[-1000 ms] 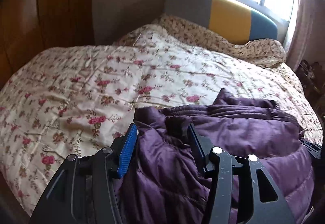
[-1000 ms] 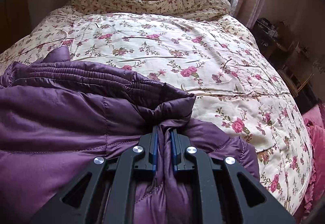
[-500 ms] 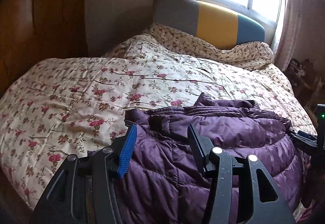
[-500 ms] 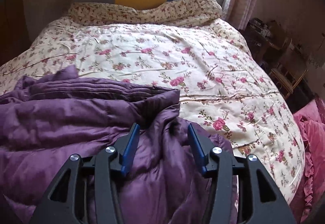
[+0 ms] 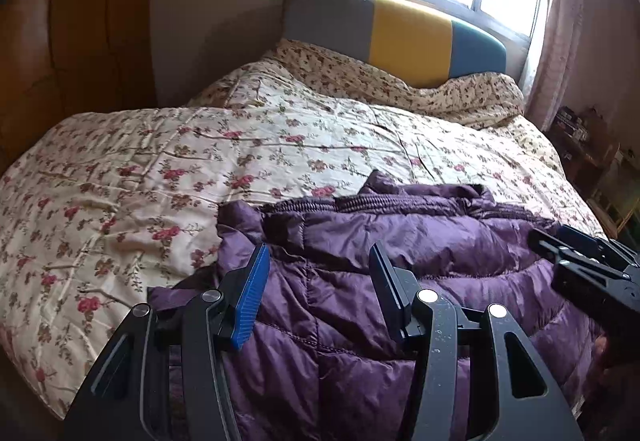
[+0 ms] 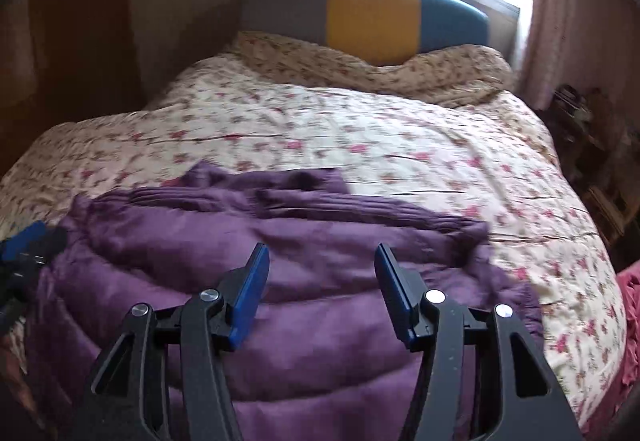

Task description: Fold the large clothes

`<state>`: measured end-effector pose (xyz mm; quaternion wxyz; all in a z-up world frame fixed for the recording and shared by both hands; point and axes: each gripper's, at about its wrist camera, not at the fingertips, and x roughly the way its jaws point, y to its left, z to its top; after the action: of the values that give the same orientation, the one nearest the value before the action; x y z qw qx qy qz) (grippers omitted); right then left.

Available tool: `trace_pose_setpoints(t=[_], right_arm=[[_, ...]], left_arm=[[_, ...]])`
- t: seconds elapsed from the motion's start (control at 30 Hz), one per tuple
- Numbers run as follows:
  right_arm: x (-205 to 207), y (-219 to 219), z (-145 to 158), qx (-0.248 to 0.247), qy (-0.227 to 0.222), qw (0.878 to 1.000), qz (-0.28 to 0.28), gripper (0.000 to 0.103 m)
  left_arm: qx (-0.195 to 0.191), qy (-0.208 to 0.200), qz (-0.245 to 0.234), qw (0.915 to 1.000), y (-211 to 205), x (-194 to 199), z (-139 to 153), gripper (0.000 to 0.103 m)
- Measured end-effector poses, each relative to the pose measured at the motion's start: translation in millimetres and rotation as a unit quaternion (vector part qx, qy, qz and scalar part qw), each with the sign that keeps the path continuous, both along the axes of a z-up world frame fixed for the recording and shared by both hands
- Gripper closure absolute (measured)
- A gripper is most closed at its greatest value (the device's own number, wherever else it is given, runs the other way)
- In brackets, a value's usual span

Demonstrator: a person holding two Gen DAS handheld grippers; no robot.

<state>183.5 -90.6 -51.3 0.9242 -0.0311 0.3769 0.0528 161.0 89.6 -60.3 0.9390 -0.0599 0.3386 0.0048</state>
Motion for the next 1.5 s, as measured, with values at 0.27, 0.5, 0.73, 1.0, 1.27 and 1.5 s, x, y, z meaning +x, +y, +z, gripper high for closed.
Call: trace_pose_setpoints(t=[0.27,0.5,0.73,1.0,1.27,1.5], right_arm=[[10.4,19.6,-31.1,-0.019,0.019,1.0,0.01,0.047],[17.7,24.3,-56.0,-0.027,0.02,0.999,0.003,0.044],[25.4,23.9,-76.8,-0.022,0.025,0.999,0.002,0.044],[27.5,23.3,-78.6,-0.026,0.03,0.999,0.001,0.044],[26.8,22.0,-74.0,-0.022,0.037,0.999,0.004,0.042],[18.7,19.2,-59.2,-0.013,0.031,0.999,0.004,0.035]], left_arm=[[0.003,0.034,0.005,0.9994,9.0,14.3,-28.9,0.052],[-0.013,0.039,0.003,0.9991,18.4,21.6,-52.5,0.046],[-0.026,0.037,0.003,0.999,18.7,28.5,-64.7,0.045],[-0.016,0.046,0.006,0.9988,16.0,32.1,-66.2,0.045],[-0.022,0.032,0.018,0.9991,17.0,3.7,-40.7,0.031],[-0.023,0.017,0.024,0.9993,24.0,-28.6,-28.6,0.031]])
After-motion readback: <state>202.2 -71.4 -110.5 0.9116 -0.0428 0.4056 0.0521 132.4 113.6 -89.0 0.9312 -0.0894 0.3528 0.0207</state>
